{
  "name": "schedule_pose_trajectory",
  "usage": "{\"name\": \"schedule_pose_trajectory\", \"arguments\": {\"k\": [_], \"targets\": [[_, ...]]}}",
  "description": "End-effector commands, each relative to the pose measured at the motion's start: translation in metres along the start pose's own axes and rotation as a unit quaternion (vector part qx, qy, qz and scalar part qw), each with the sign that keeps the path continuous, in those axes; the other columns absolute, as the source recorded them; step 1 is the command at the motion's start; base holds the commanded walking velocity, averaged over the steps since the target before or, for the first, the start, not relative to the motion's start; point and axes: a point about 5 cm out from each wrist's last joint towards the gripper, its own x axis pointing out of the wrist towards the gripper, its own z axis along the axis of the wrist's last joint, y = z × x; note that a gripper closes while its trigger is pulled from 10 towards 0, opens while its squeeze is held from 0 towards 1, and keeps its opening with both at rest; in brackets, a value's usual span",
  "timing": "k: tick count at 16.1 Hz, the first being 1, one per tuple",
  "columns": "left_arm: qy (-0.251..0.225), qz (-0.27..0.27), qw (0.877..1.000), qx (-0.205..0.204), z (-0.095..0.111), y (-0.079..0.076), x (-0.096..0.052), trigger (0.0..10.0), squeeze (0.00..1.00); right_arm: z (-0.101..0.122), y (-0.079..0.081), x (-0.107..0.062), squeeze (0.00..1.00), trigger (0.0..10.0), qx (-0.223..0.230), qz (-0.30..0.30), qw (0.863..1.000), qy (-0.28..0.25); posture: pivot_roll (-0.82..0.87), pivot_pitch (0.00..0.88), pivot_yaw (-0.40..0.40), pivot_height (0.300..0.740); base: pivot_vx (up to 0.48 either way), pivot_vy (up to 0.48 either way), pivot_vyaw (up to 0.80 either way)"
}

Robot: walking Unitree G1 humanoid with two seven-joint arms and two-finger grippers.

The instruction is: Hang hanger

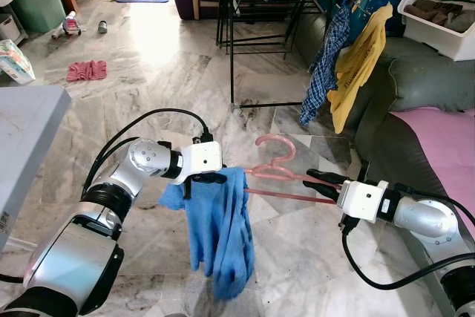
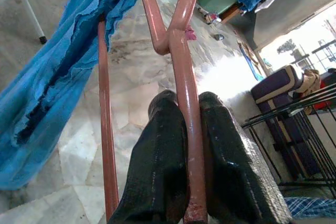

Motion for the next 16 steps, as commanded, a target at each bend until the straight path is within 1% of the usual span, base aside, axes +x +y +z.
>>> {"name": "schedule_pose_trajectory", "arguments": {"k": [1,3,4,5,8,9,10,11,12,14,15,16], "targets": [[-0.004,-0.007,1.000,-0.003,0.002,0.000,0.001,0.0,0.00,0.003,-0.006,0.000,0.00,10.0,-0.008,-0.016,1.000,-0.010,0.03,0.061,-0.040,0.740,0.000,0.000,0.00],[-0.023,-0.008,1.000,-0.016,0.005,0.001,0.002,0.0,0.00,0.002,-0.004,0.002,0.00,10.0,-0.005,-0.011,1.000,-0.010,0.03,0.061,-0.041,0.740,0.000,0.000,0.00],[-0.025,-0.006,1.000,-0.016,0.006,0.001,0.002,0.0,0.00,0.002,-0.004,0.002,0.40,10.0,-0.002,-0.011,1.000,-0.010,0.03,0.062,-0.042,0.740,0.000,0.000,0.00],[-0.028,0.006,0.999,-0.014,0.005,0.001,0.002,0.0,0.00,0.002,-0.003,0.003,1.00,10.0,0.010,-0.009,1.000,-0.010,0.03,0.060,-0.042,0.740,0.000,0.000,0.00],[-0.029,0.009,0.999,-0.029,0.000,-0.001,-0.001,0.0,0.00,0.000,-0.005,0.002,1.00,10.0,0.008,-0.008,1.000,-0.005,0.03,0.056,-0.042,0.740,0.000,0.000,0.00],[-0.024,0.018,0.999,-0.024,-0.004,-0.002,-0.003,0.0,0.00,-0.001,-0.007,0.001,1.00,10.0,0.010,-0.001,1.000,0.002,0.03,0.055,-0.042,0.740,0.000,0.000,0.00],[-0.021,0.026,0.999,-0.033,-0.009,-0.004,-0.004,0.0,0.00,-0.005,-0.012,-0.003,1.00,10.0,0.018,0.001,1.000,0.016,0.02,0.051,-0.044,0.740,0.000,0.000,0.00],[-0.021,0.038,0.998,-0.046,-0.012,-0.004,-0.006,0.0,0.00,-0.008,-0.020,-0.007,1.00,10.0,0.016,-0.009,0.999,0.031,0.02,0.050,-0.045,0.740,0.000,0.000,0.00],[-0.019,0.043,0.998,-0.048,-0.014,-0.004,-0.007,0.0,0.00,-0.009,-0.024,-0.009,1.00,10.0,0.013,-0.016,0.999,0.036,0.02,0.050,-0.045,0.740,0.000,0.000,0.00],[-0.009,0.068,0.996,-0.055,-0.021,-0.004,-0.012,0.0,0.00,-0.013,-0.049,-0.018,1.00,10.0,-0.003,-0.069,0.995,0.069,0.02,0.043,-0.045,0.740,0.000,0.000,0.00],[-0.004,0.067,0.996,-0.054,-0.023,-0.005,-0.012,0.0,0.00,-0.014,-0.056,-0.021,1.00,10.0,-0.010,-0.088,0.993,0.079,0.02,0.043,-0.045,0.740,0.000,0.000,0.00],[-0.003,0.069,0.996,-0.061,-0.024,-0.006,-0.012,0.0,0.00,-0.014,-0.070,-0.025,1.00,10.0,-0.008,-0.129,0.988,0.084,0.02,0.041,-0.045,0.740,0.000,0.000,0.00]]}}
